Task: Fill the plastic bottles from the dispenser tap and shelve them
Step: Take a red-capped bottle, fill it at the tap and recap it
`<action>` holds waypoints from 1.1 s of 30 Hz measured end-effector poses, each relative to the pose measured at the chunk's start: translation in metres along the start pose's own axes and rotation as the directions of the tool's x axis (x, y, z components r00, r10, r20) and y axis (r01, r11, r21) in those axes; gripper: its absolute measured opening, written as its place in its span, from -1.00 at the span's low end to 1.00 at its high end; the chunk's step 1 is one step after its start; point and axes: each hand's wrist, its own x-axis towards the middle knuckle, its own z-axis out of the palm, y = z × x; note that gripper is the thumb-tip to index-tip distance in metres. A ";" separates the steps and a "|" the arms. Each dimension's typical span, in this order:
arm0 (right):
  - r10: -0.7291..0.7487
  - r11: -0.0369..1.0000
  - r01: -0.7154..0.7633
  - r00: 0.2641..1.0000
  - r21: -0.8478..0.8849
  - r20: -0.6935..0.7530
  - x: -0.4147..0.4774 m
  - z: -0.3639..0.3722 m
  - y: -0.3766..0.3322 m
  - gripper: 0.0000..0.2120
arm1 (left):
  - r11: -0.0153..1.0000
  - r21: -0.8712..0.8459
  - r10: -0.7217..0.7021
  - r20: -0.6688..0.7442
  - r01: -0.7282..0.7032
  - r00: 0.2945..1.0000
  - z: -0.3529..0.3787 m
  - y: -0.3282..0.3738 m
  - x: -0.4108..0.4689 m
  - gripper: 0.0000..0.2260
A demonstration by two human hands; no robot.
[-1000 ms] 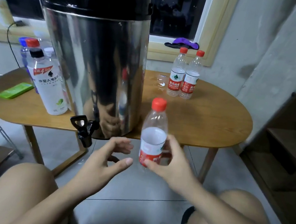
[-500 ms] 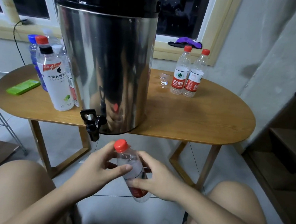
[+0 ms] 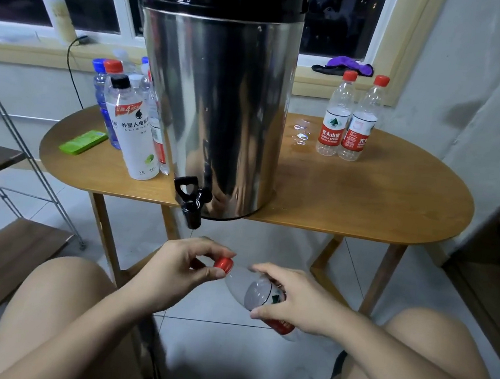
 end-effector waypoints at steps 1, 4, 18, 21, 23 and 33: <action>-0.002 1.000 0.002 1.000 -0.006 -0.002 0.001 0.002 0.000 -0.18 | 1.000 0.019 -0.011 -0.030 0.012 0.999 0.001 -0.001 0.000 -0.72; -0.006 1.000 0.006 1.000 -0.025 -0.019 0.001 0.008 -0.002 -0.16 | 0.998 0.049 -0.031 -0.126 0.038 0.991 0.008 -0.002 -0.002 -0.81; -0.069 0.984 0.038 0.982 -0.174 -0.176 0.020 0.025 -0.010 -0.19 | 0.990 0.142 0.004 -0.118 0.013 0.993 -0.002 -0.012 -0.012 -0.67; -0.054 0.992 0.035 0.986 -0.120 -0.158 0.024 0.025 -0.009 -0.21 | 0.991 0.129 0.051 -0.119 -0.035 0.992 -0.011 -0.014 -0.013 -0.61; -0.056 0.994 0.041 0.988 -0.103 -0.142 0.026 0.028 -0.009 -0.24 | 0.988 0.153 0.020 -0.131 0.000 0.991 -0.016 -0.015 -0.013 -0.65; -0.043 0.999 0.041 0.984 -0.015 -0.171 0.044 0.048 -0.026 -0.27 | 0.938 0.174 -0.214 -0.388 0.299 0.896 -0.047 -0.031 -0.009 -0.73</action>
